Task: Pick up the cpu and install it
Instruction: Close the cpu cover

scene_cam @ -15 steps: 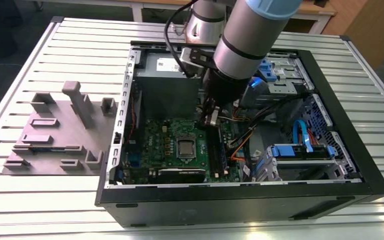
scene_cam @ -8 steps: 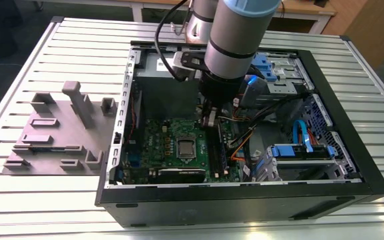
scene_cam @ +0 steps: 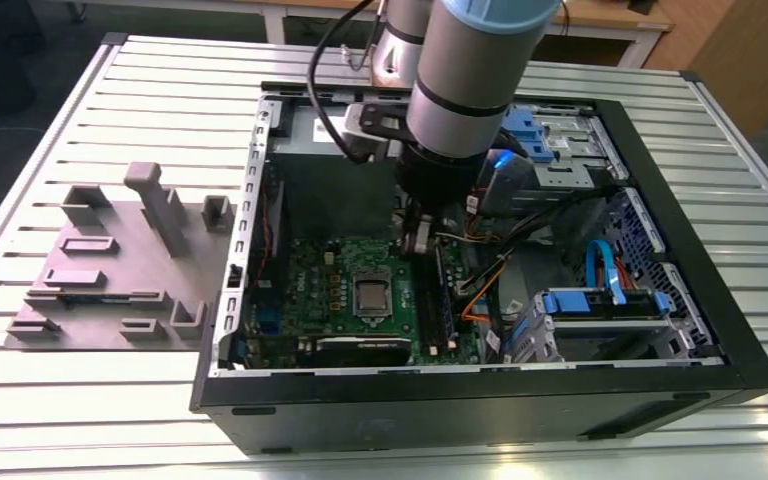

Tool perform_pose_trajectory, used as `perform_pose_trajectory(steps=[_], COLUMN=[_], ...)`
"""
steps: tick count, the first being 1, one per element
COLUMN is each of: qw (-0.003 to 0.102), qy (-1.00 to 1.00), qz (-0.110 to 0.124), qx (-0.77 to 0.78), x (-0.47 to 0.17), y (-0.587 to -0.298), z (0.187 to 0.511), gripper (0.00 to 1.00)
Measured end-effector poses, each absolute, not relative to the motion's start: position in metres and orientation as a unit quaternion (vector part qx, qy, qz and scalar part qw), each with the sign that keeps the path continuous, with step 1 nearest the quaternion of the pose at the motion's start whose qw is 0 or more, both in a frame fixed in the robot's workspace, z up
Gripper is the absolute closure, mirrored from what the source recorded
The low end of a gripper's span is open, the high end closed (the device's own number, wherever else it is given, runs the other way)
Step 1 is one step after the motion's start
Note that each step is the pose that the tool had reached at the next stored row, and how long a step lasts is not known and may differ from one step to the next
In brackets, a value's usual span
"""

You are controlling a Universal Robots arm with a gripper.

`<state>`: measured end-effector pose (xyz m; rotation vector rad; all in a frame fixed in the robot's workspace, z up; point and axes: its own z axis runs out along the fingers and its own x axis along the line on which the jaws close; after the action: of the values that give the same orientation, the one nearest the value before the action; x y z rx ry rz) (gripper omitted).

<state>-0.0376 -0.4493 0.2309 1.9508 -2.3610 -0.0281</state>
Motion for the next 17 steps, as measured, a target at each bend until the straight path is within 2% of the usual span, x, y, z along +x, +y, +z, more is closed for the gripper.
perform_pose_trajectory(steps=[8, 17], qw=[0.037, 0.028], qy=[-0.770, -0.770], qz=[-0.007, 0.000], qx=[0.637, 0.637], x=[-0.0440, -0.0482], y=[-0.4503, -0.4566], z=[0.2307, 0.2296], gripper=[0.90, 0.90])
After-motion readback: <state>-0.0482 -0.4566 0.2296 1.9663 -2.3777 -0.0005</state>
